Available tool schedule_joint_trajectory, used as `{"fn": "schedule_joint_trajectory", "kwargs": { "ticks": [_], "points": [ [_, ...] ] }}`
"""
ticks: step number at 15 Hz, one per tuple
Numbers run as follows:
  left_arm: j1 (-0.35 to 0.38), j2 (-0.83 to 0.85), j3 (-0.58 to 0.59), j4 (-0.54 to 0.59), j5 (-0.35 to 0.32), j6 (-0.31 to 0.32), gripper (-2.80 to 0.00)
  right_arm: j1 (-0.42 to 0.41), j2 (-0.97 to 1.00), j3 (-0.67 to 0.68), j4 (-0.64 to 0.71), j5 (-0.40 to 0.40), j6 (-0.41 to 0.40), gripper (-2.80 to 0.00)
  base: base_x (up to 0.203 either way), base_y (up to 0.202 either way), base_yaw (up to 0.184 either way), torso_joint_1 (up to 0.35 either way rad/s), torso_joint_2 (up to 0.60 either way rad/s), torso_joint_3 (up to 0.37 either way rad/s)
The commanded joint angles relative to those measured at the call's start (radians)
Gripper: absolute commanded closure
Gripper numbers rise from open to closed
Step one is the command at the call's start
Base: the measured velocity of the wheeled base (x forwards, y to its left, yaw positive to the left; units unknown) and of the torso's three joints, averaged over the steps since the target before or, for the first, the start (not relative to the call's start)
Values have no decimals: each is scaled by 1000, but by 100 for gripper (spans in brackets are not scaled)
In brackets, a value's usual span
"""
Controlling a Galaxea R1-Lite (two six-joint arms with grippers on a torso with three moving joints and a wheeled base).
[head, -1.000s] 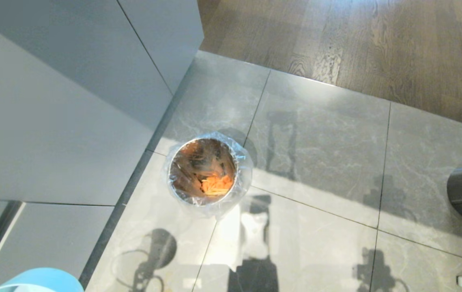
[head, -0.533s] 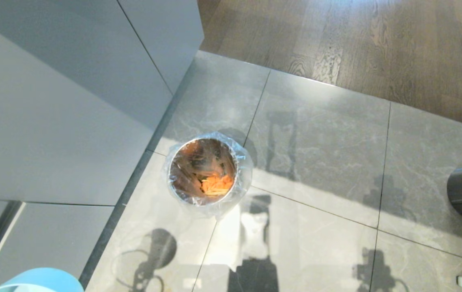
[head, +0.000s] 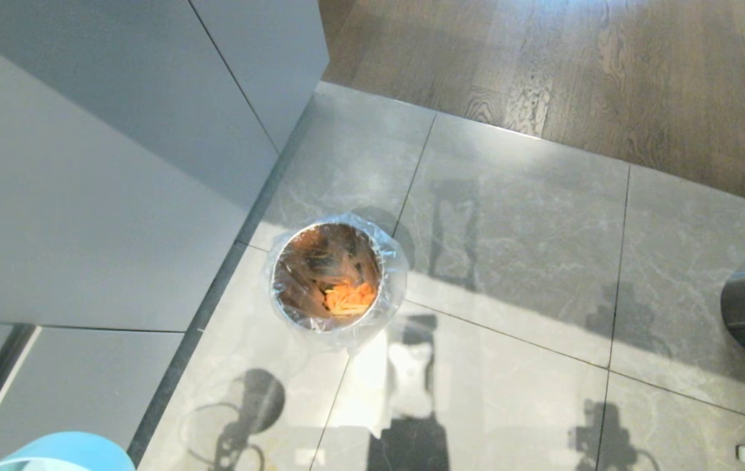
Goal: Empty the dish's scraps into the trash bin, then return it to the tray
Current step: Put the bowl back to the table
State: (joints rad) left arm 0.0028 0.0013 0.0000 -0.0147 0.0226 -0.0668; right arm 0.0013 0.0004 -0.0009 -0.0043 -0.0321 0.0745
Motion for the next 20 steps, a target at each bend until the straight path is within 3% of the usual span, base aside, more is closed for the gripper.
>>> {"fn": "schedule_joint_trajectory", "kwargs": {
  "ticks": [1, 9, 20],
  "points": [
    [0, 0, 0, -1, 0, 1, 0, 0, 0, -1, 0, 0, 1, 0, 0, 0, 0, 0, 0, 0],
    [0, 0, 0, 1, 0, 1, 0, 0, 0, -1, 0, 0, 1, 0, 0, 0, 0, 1, 0, 10],
    [0, 0, 0, 1, 0, 1, 0, 0, 0, -1, 0, 0, 1, 0, 0, 0, 0, 1, 2, 191]
  ]
}}
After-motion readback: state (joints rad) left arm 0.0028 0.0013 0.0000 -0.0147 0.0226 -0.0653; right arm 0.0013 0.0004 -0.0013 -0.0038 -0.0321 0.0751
